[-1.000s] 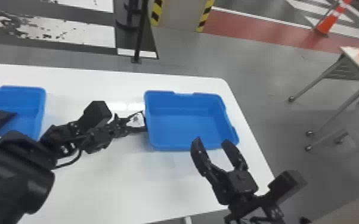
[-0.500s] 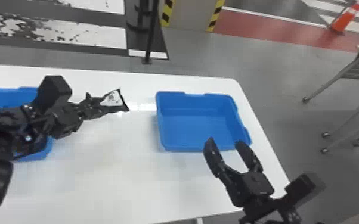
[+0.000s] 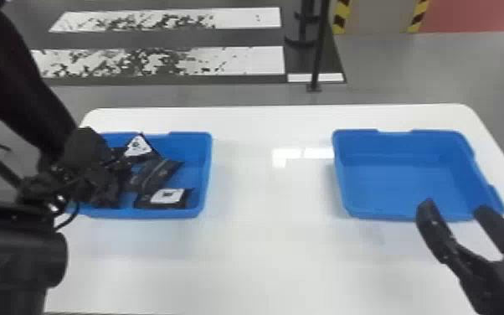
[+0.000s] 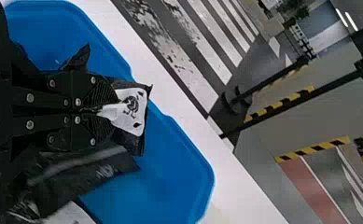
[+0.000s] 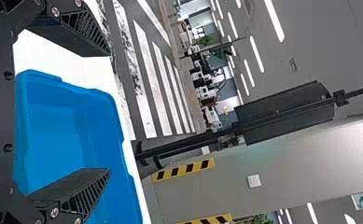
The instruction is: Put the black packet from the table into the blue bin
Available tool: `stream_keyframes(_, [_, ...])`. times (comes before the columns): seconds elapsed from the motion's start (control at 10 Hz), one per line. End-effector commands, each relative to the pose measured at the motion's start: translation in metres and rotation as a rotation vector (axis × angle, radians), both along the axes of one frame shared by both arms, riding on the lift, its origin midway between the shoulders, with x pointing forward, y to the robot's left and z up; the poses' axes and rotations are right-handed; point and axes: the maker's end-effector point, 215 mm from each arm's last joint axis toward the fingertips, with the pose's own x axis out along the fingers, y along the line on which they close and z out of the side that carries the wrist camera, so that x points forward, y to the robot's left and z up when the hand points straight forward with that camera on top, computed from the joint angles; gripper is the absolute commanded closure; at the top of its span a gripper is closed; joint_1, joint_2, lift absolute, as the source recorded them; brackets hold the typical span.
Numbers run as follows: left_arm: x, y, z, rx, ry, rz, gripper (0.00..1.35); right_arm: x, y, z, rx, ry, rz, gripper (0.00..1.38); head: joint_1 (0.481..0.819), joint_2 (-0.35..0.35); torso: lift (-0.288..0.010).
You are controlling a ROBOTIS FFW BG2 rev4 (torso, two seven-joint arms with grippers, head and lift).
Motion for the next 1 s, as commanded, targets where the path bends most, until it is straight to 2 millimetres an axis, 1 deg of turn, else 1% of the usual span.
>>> stream_keyframes(0.0, [-0.006, 0.034, 0.004, 0.021, -0.002, 0.058, 0.64, -0.001, 0.0, -0.001, 0.0, 0.003, -0.001, 0.13, 0.695, 0.153, -0.11])
stream_keyframes(0.1, [-0.007, 0.033, 0.004, -0.009, -0.008, 0.066, 0.16, 0.0, 0.0, 0.0, 0.0, 0.0, -0.001, 0.13, 0.695, 0.19, -0.11])
stream_keyframes(0.2, [-0.008, 0.022, 0.003, -0.058, -0.011, 0.061, 0.05, -0.001, 0.002, -0.001, 0.005, 0.002, 0.002, 0.13, 0.695, 0.203, -0.11])
stream_keyframes(0.3, [-0.01, 0.006, 0.005, -0.117, -0.028, 0.043, 0.15, -0.001, 0.002, -0.001, 0.005, 0.002, 0.002, 0.13, 0.695, 0.202, -0.11])
stream_keyframes(0.4, [-0.02, -0.007, 0.024, -0.157, -0.072, 0.03, 0.19, -0.001, 0.002, -0.001, 0.005, 0.002, 0.002, 0.13, 0.695, 0.19, -0.11])
stream_keyframes(0.5, [-0.04, -0.005, 0.048, -0.19, -0.138, 0.05, 0.2, -0.001, 0.0, 0.001, 0.002, 0.0, -0.001, 0.13, 0.695, 0.17, -0.11])
stream_keyframes(0.6, [-0.071, 0.008, 0.069, -0.216, -0.204, 0.106, 0.2, -0.002, 0.0, 0.003, 0.005, -0.002, -0.002, 0.13, 0.695, 0.163, -0.11])
stream_keyframes(0.7, [-0.101, 0.015, 0.081, -0.251, -0.245, 0.16, 0.2, -0.003, 0.0, 0.004, 0.008, -0.003, -0.003, 0.13, 0.695, 0.169, -0.11])
stream_keyframes(0.8, [-0.122, 0.015, 0.088, -0.3, -0.285, 0.176, 0.2, -0.004, -0.001, 0.004, 0.008, -0.003, -0.005, 0.13, 0.695, 0.191, -0.11])
stream_keyframes(0.9, [-0.138, 0.002, 0.1, -0.364, -0.342, 0.171, 0.2, -0.004, -0.001, 0.005, 0.008, -0.005, -0.005, 0.13, 0.695, 0.209, -0.11])
